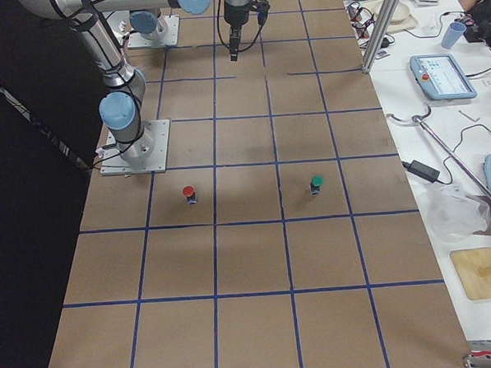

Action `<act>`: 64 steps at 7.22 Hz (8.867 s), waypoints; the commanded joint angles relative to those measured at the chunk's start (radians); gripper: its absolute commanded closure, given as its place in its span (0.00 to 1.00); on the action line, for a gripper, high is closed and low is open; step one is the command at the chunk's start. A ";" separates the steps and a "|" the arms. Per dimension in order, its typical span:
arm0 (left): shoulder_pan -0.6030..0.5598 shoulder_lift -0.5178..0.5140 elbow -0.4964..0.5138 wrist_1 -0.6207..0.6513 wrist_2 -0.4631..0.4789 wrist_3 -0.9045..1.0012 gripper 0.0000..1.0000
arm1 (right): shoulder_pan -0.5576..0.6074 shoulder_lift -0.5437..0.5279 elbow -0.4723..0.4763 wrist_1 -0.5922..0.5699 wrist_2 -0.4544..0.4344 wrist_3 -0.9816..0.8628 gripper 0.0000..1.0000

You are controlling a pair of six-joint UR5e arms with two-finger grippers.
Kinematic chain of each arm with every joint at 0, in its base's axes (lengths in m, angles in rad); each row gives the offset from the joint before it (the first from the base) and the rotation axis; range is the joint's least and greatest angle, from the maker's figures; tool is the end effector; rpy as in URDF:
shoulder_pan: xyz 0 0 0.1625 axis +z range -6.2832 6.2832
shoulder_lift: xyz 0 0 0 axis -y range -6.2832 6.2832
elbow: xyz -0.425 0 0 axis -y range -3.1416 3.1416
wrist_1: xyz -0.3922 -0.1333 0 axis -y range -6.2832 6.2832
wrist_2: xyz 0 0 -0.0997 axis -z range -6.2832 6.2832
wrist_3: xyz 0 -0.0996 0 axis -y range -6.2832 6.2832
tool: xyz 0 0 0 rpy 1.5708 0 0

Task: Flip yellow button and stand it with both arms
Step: 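Move the left gripper down toward the lying yellow-capped button, then lower the left gripper over the yellow button's black body, then close the left gripper on the yellow button's body, then lift the yellow button with the left gripper and raise it toward center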

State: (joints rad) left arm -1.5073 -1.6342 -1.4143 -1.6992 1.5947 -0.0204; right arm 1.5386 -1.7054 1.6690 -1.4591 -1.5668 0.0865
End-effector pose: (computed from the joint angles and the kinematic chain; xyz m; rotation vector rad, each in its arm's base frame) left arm -0.0981 -0.5208 0.5201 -0.1301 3.1152 0.0558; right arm 0.1199 -0.4309 0.4911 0.1863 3.1319 0.1183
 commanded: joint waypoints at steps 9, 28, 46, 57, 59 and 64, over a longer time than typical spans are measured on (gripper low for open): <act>0.232 -0.102 -0.012 0.058 0.011 0.130 0.01 | 0.000 0.001 0.002 -0.003 0.001 -0.002 0.00; 0.710 -0.177 -0.580 0.722 0.005 1.238 0.10 | 0.000 0.001 0.003 -0.001 -0.002 -0.001 0.00; 0.667 -0.162 -0.585 0.731 0.017 1.096 0.75 | 0.001 0.000 0.002 -0.003 0.002 -0.001 0.00; 0.255 0.155 -0.566 0.271 -1.024 0.586 0.98 | -0.137 -0.010 -0.043 0.075 0.228 0.024 0.00; 0.227 0.187 -0.575 0.263 -1.288 0.397 0.98 | -0.213 0.001 -0.041 0.233 0.501 0.163 0.00; 0.098 0.212 -0.595 0.292 -1.501 0.070 0.99 | -0.221 0.093 -0.029 0.243 1.029 0.703 0.00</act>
State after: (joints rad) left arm -1.3953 -1.4254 -2.0093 -1.4137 0.1123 0.1221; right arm 1.3195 -1.6414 1.6388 -1.2173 -0.6247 0.7089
